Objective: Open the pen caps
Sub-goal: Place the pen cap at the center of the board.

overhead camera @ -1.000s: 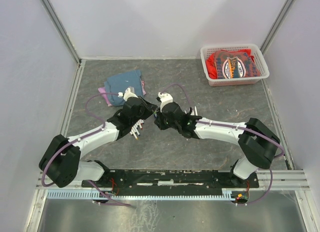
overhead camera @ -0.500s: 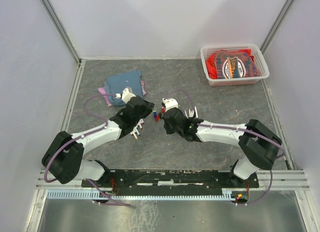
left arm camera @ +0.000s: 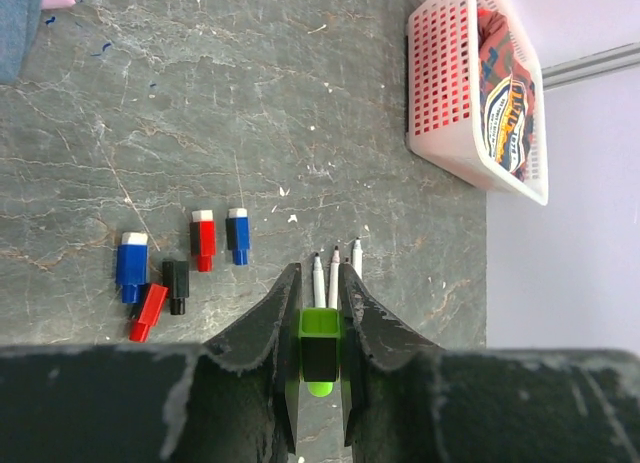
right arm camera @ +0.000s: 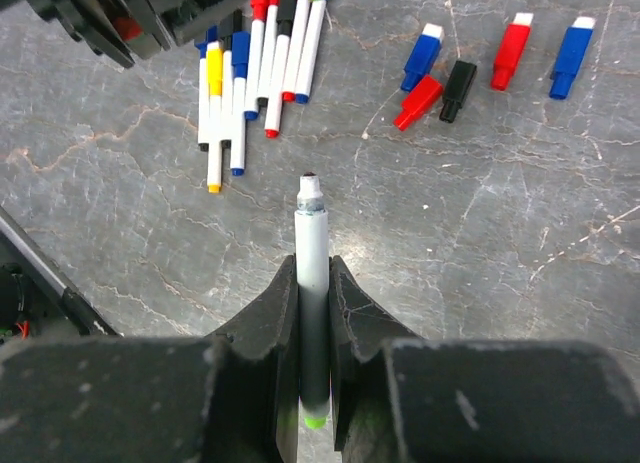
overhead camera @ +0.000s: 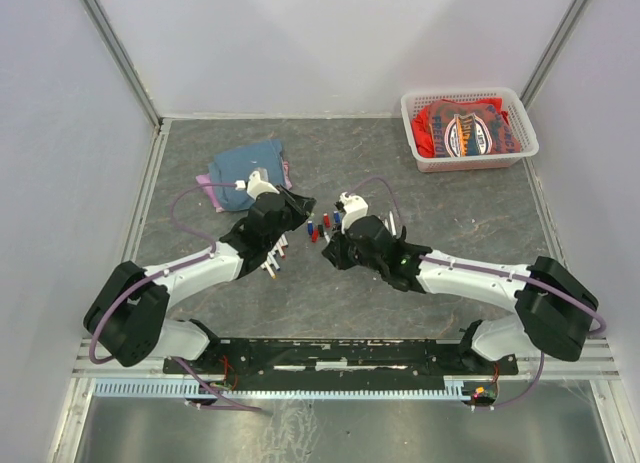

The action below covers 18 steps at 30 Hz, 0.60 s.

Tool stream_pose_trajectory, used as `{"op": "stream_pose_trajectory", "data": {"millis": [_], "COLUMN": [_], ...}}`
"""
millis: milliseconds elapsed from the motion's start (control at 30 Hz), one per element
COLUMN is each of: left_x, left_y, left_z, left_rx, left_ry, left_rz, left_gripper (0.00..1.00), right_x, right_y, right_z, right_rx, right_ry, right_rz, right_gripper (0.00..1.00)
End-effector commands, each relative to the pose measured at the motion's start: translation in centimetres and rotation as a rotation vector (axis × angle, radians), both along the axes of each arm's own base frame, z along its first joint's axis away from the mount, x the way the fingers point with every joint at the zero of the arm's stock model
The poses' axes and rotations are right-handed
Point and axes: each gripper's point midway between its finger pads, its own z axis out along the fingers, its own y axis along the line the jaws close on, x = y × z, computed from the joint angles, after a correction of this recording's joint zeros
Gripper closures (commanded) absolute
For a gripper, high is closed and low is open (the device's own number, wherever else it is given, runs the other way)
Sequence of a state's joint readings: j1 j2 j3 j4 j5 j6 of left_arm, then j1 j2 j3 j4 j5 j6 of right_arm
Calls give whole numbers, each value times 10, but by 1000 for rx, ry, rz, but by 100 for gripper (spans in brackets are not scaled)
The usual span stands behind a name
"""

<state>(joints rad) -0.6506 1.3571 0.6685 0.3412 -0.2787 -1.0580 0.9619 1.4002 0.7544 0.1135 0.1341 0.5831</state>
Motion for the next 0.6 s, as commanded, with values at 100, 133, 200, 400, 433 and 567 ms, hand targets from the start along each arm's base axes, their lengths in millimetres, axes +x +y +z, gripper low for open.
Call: {"op": "stream_pose_trajectory", "data": {"millis": [100,133,200,400,433,567], "left_x": [15,17,22,34,36,44], "left_y": [-7,-8,-9,-5,-5,-9], "left_z": [-1,-6,-15,-49,-53,-63], "left_rx": [177,213,273,444,467,511], "left_ry": [17,30,55,140,149,165], "left_rz": [-60,-70,-83,-94,-99,-114], "left_gripper": [97,97,97,97,97,97], "right_x": [29,33,42,64,67,77], "right_y": [-27,-33,-42,-62,-63,-68], "right_z": [9,6,-1,-24,-27,-39], "right_rx": [-10,-29,-63,-182,-194,-243], "right_ry": [-19,-16,-9,17,24,34], "right_rz": [-118,-139,-173,-245,-252,-285], "right_gripper": [99,99,99,99,99,99]}}
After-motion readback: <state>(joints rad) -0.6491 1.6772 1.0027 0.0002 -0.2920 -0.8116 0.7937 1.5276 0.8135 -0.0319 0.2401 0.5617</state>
